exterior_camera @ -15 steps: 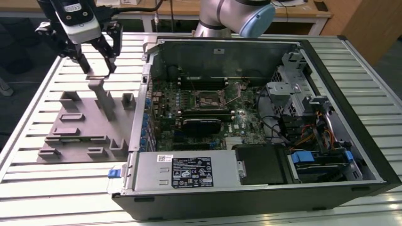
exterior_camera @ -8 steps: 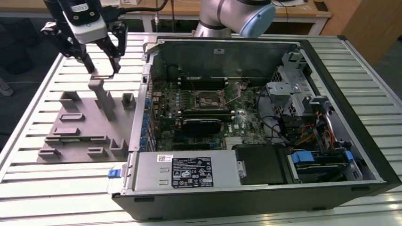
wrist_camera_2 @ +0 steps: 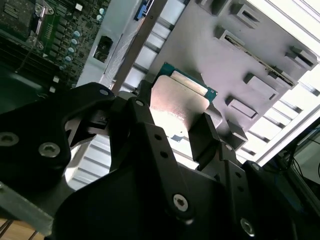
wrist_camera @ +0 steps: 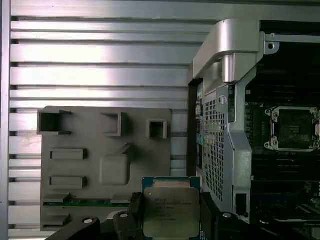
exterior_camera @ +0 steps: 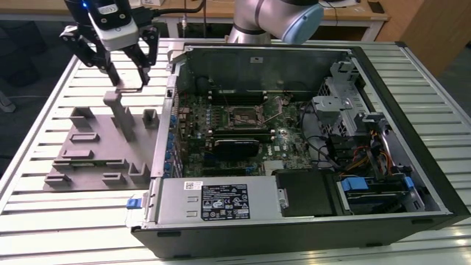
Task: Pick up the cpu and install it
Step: 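Pick up the cpu and move it towards the insertion slot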
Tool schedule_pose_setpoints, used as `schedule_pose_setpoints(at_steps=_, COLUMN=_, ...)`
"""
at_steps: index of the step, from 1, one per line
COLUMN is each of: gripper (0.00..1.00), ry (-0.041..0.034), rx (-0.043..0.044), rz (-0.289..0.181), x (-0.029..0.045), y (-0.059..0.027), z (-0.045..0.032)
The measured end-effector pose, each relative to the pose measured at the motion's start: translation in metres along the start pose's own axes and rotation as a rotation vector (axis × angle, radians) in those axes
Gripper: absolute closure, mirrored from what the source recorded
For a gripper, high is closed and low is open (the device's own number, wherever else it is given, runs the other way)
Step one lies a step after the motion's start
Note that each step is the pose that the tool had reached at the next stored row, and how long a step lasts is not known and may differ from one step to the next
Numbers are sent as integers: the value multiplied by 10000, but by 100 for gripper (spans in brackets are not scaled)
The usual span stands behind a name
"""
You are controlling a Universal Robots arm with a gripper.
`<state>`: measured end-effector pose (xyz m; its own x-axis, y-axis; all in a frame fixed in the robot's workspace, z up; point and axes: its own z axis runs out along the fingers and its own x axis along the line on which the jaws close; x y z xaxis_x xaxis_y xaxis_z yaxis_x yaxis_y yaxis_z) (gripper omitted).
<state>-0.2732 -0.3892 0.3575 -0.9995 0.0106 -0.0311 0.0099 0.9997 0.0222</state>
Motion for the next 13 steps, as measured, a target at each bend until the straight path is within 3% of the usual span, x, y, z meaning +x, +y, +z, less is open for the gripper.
schedule_pose_setpoints(at_steps=13, gripper=46, ry=11, rx=0, rz=1, x=-277, y=14, z=9)
